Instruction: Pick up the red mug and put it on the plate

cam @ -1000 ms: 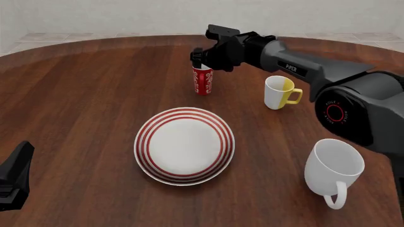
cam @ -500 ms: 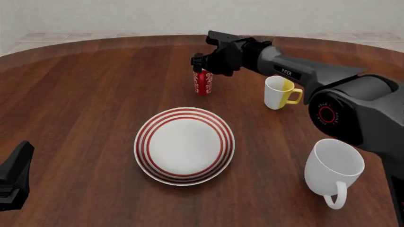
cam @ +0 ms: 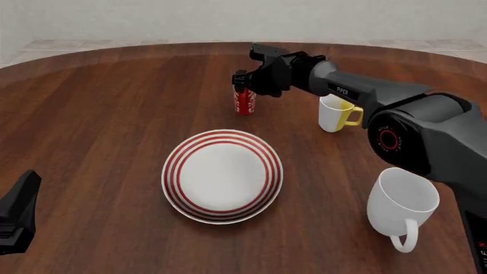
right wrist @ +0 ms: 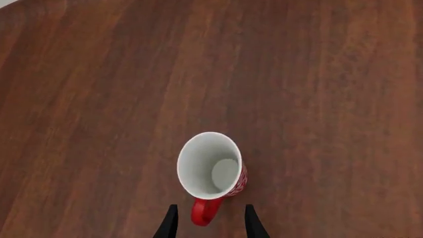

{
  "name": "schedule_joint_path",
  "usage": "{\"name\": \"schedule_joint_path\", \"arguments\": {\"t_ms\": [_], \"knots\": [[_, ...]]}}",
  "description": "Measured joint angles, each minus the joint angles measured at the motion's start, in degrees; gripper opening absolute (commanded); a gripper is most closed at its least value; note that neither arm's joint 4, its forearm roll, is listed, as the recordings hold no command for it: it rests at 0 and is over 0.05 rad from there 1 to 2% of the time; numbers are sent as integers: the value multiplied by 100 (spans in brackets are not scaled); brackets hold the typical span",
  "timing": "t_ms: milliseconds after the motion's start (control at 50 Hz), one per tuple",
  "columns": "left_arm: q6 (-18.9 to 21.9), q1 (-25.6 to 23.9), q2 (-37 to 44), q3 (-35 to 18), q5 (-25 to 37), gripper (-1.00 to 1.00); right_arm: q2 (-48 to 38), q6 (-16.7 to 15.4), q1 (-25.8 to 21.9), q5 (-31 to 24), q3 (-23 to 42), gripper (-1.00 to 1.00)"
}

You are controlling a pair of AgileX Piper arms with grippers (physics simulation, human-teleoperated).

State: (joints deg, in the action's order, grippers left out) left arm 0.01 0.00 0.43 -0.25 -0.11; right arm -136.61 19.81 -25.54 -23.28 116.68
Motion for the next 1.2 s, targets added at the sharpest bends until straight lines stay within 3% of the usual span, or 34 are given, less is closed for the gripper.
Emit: {"name": "schedule_joint_path", "arguments": {"t_ms": [1020,1040,1200], "knots": [[0,0,0,0,0,100,-343,80,-155,-101,249,100],[0,0,0,0,0,100,-346,83,-156,-102,249,-100],[0,0,0,0,0,100,-334,65,-172,-92,231,-100]]}}
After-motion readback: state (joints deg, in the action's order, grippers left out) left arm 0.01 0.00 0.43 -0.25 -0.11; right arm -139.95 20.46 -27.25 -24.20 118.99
